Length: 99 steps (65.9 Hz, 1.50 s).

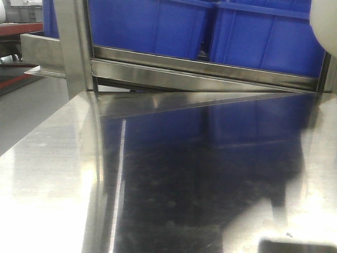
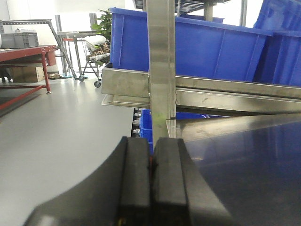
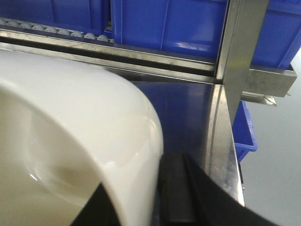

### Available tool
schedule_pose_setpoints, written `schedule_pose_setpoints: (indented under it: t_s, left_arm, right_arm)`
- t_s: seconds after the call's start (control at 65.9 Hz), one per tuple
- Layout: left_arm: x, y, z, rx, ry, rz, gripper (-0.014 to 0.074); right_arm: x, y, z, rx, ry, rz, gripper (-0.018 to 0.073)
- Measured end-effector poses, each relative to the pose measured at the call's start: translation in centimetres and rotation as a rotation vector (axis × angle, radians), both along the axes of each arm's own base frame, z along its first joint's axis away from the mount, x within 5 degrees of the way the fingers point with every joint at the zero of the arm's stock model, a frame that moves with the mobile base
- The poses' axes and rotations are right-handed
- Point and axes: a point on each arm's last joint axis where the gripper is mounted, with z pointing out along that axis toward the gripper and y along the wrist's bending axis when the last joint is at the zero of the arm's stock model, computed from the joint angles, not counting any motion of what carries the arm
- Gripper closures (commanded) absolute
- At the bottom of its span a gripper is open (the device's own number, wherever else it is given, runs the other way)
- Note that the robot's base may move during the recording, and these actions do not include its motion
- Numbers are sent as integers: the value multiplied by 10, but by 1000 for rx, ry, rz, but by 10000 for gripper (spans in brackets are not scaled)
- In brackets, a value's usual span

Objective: Move white bin to right shelf second layer
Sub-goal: 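Back the base away from the table holding the bin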

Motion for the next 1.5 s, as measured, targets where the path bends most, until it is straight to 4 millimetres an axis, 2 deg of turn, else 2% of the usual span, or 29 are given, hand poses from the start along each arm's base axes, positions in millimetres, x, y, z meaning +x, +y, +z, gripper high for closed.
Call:
schedule_pose_setpoints:
  t_s: [1.503]
  left_arm:
    - [0, 0, 0, 0, 0, 0, 512]
  right_arm:
    - [0, 0, 0, -2, -2, 1, 536]
